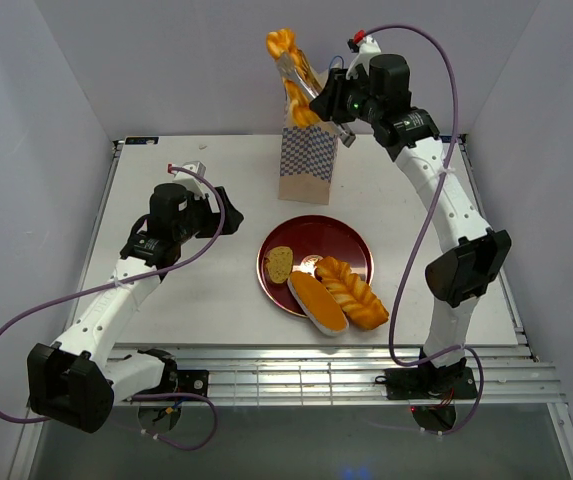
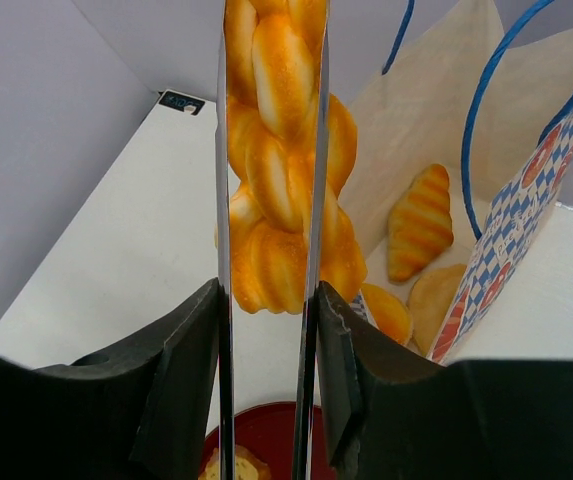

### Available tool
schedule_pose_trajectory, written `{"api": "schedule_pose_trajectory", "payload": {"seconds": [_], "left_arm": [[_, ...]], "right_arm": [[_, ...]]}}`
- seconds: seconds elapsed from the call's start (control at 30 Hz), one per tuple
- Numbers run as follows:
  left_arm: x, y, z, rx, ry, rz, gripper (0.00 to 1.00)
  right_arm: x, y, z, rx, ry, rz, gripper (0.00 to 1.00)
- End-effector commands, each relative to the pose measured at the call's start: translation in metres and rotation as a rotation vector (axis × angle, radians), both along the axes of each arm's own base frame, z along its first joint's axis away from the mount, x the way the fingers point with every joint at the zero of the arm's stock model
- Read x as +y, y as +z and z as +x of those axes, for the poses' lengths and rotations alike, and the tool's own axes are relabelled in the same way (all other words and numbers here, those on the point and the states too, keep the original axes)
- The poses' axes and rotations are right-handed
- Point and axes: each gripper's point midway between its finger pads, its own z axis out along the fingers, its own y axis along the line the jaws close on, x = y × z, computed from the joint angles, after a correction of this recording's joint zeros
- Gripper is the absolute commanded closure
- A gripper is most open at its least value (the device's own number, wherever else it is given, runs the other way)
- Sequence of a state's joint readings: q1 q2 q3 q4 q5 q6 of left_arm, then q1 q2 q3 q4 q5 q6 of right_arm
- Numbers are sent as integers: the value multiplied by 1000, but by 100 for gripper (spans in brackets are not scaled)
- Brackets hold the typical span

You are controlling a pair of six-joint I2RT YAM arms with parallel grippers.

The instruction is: Place the fake bread into the paper bag

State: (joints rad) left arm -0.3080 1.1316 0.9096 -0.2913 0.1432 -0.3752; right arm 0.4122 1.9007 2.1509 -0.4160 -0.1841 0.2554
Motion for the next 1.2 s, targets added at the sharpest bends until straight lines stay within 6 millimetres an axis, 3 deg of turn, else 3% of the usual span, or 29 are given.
{"api": "schedule_pose_trajectory", "payload": {"seconds": [0.0,0.6,0.97,1.17], "left_arm": [[-4,19,3,-46,-11,-26,6],[-5,16,4,-38,-15,-24,6],[-7,14,4,-27,-21,-29,6],[-7,15,5,-30,-24,-31,6]], "right_arm": [[-7,45,12,-131,-8,79,57],[-22,22,42,-103,-39,83,55],[-28,16,49,-96,-50,80,40],[-30,17,48,-94,-46,85,37]]}}
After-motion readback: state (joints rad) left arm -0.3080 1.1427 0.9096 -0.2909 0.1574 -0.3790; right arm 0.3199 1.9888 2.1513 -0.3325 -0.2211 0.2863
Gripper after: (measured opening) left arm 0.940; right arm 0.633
